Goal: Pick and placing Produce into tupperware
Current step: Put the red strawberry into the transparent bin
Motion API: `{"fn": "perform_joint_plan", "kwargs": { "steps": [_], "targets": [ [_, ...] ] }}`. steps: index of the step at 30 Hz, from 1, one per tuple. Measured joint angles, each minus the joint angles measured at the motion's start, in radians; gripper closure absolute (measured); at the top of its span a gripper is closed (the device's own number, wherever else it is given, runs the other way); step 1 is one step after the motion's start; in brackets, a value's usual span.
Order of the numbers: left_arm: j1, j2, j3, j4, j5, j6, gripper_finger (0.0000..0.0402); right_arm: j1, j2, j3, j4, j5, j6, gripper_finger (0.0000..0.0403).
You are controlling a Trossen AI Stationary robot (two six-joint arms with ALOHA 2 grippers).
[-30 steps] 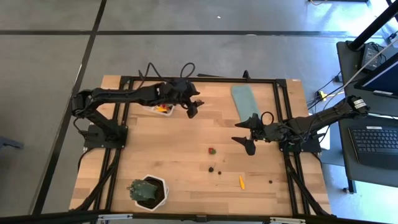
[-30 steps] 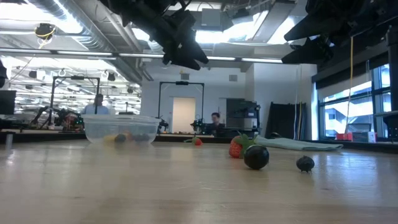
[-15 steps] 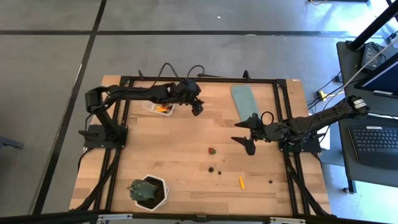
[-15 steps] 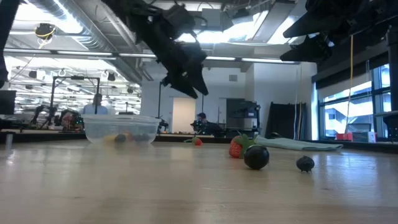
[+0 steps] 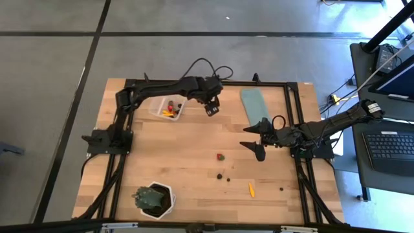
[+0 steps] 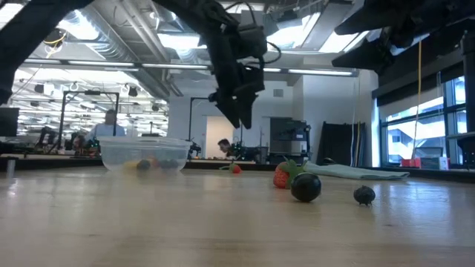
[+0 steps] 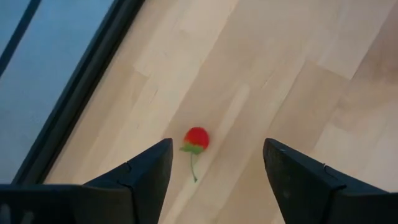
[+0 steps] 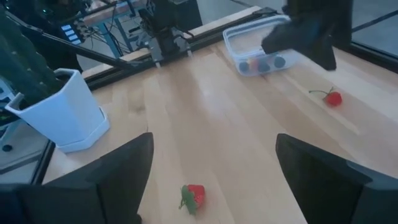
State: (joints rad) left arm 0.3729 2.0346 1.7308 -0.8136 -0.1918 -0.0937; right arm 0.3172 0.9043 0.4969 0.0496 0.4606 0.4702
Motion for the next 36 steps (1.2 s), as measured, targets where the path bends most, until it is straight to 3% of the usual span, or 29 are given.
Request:
{"fn": "perform_joint_plan", "kwargs": {
  "steps": [6,19,26,36],
  "targets": [
    [0.007,0.059,0.047,-0.001,-0.005,0.054,0.0158,0.000,0.000,0.000,0.007,0.000,0.040,0.0064],
    [0.081,0.080,0.048,0.008,-0.034,-0.131,0.0158,0.000,0.000,0.000,0.025,-0.001,0.079,0.0064],
    [0.081,0.120,0.047,0.023,-0.022,-0.158,0.0159,0.000,0.000,0.000,0.038,-0.001,0.079,0.0064],
    [0.088,0.173,0.045,0.001,0.070,-0.152,0.0159,0.000,0.000,0.000,0.052,0.000,0.077,0.0064]
  ]
}}
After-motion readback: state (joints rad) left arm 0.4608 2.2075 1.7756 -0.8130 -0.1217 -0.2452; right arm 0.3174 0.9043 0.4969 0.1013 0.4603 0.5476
